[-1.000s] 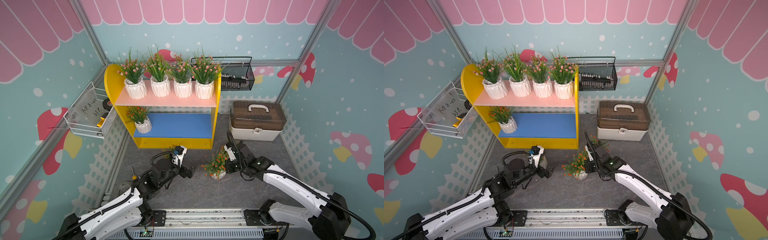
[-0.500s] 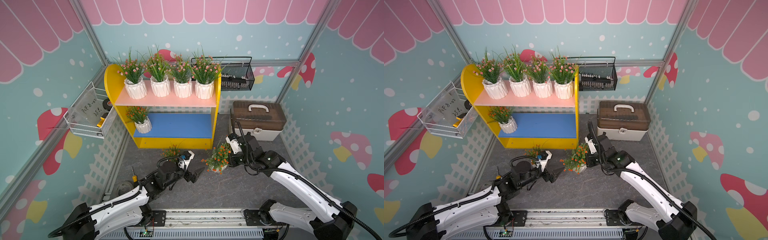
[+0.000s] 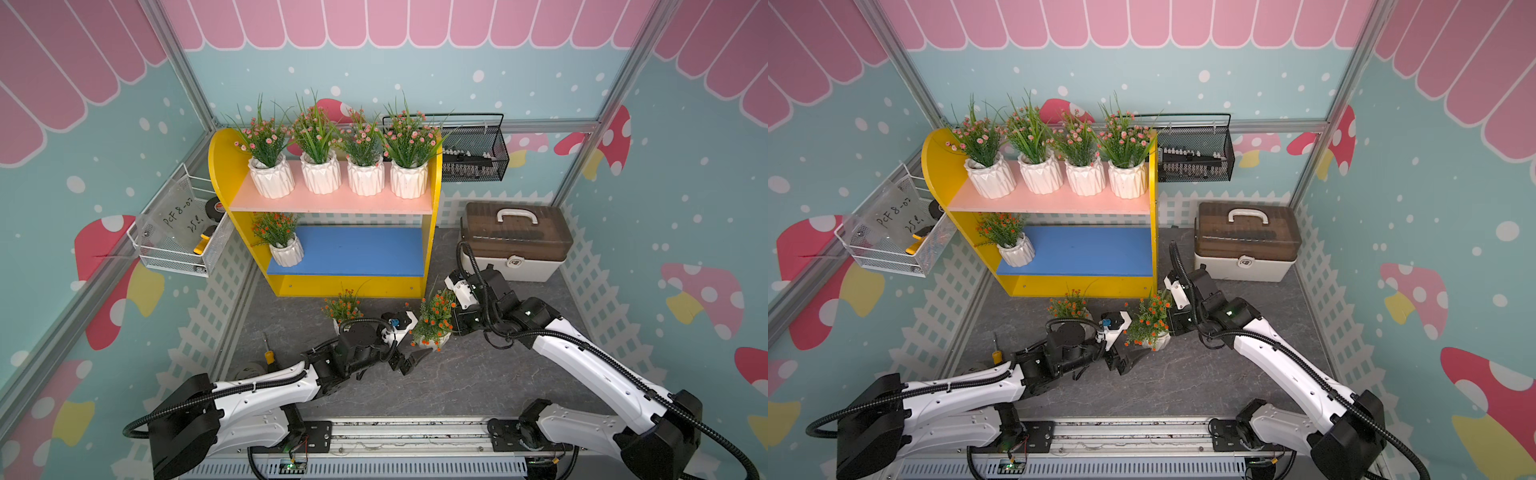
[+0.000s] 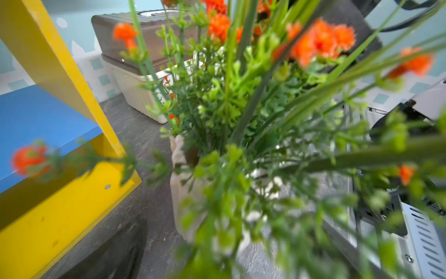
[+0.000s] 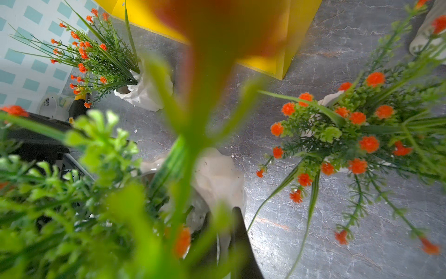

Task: Place the baby's breath potted plants on the rack by color
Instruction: Pick up the baby's breath potted plant from the center of the board, then place the baby's breath potted plant on the rack.

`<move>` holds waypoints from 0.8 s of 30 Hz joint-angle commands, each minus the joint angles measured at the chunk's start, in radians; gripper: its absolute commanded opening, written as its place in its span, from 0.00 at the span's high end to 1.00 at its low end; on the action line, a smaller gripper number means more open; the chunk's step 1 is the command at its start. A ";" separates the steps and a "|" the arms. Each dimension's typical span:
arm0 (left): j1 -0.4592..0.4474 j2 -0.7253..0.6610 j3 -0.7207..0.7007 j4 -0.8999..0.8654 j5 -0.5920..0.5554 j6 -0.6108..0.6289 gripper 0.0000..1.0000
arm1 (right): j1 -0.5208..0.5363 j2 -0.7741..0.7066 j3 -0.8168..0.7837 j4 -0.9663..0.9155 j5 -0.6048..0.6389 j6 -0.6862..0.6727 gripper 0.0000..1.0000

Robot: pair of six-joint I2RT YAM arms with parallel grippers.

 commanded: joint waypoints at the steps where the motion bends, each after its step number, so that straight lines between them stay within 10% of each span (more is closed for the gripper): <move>1: -0.008 0.036 0.055 0.048 0.011 0.032 0.01 | -0.001 -0.003 0.012 0.081 -0.047 -0.006 1.00; 24: -0.014 0.241 0.258 -0.098 0.001 0.032 0.05 | 0.006 -0.007 0.006 0.061 -0.052 -0.036 1.00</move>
